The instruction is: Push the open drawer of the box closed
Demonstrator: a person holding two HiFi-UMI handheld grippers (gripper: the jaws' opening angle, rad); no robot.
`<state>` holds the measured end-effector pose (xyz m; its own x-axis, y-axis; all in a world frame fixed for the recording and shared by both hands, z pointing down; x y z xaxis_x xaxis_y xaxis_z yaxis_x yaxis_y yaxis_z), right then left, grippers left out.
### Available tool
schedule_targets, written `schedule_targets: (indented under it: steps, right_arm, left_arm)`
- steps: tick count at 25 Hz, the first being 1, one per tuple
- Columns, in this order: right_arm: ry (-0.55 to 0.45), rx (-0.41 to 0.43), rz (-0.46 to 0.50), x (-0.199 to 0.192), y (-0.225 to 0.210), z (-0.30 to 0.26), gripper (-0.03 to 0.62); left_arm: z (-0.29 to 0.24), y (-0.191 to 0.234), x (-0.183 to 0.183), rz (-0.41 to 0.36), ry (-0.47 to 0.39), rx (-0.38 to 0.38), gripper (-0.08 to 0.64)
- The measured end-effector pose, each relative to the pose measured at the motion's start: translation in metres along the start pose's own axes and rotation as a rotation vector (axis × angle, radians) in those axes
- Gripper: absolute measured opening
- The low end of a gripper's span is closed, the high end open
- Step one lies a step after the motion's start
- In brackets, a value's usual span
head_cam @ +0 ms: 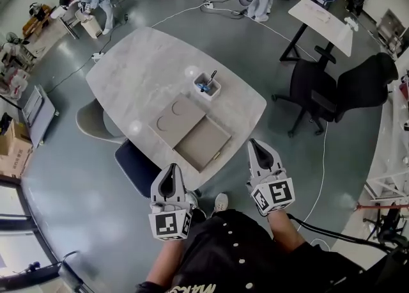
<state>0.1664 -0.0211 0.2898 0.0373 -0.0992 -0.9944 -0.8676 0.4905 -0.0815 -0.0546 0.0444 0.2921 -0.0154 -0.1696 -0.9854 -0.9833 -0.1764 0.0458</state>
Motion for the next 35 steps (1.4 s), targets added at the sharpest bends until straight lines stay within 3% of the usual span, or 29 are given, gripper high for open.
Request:
schedule_targets:
  steps: [9,12,16,21,27,35]
  right_arm:
    - [-0.002,0.006,-0.09,0.001,0.008,-0.024,-0.003]
    - [0.025,0.012,-0.135,-0.01,0.01,-0.033,-0.002]
    - [0.075,0.001,-0.271,-0.036,0.01,-0.043,-0.002]
    - [0.164,-0.063,-0.423,-0.086,-0.007,-0.052,-0.003]
    - [0.269,-0.043,-0.834,-0.184,-0.014,-0.072,-0.003]
    - [0.395,-0.089,-1.0,-0.278,-0.004,-0.072,-0.002]
  left_arm:
    - [-0.013,0.024,0.008,0.0,-0.01,-0.023,0.018]
    - [-0.02,0.025,0.009,0.004,-0.016,-0.077,0.018]
    - [-0.02,0.022,0.005,-0.002,-0.013,-0.151,0.019]
    - [-0.025,0.031,-0.029,0.016,0.101,-0.139,0.02]
    - [-0.032,0.021,-0.068,0.034,0.169,-0.24,0.019]
    - [-0.038,0.01,-0.108,0.076,0.245,-0.283,0.02]
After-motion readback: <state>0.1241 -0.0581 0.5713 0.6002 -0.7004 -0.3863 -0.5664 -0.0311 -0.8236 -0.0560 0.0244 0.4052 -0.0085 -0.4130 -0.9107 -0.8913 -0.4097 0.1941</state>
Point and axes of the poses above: the fingertips, and each gripper's own axes: z backward along the fingers, y to its left, x out of its top, the point moved 1 cm from there along z, backward along the fingers, and after that the axes turned 4 degrees about y, right-handed, at the moved point
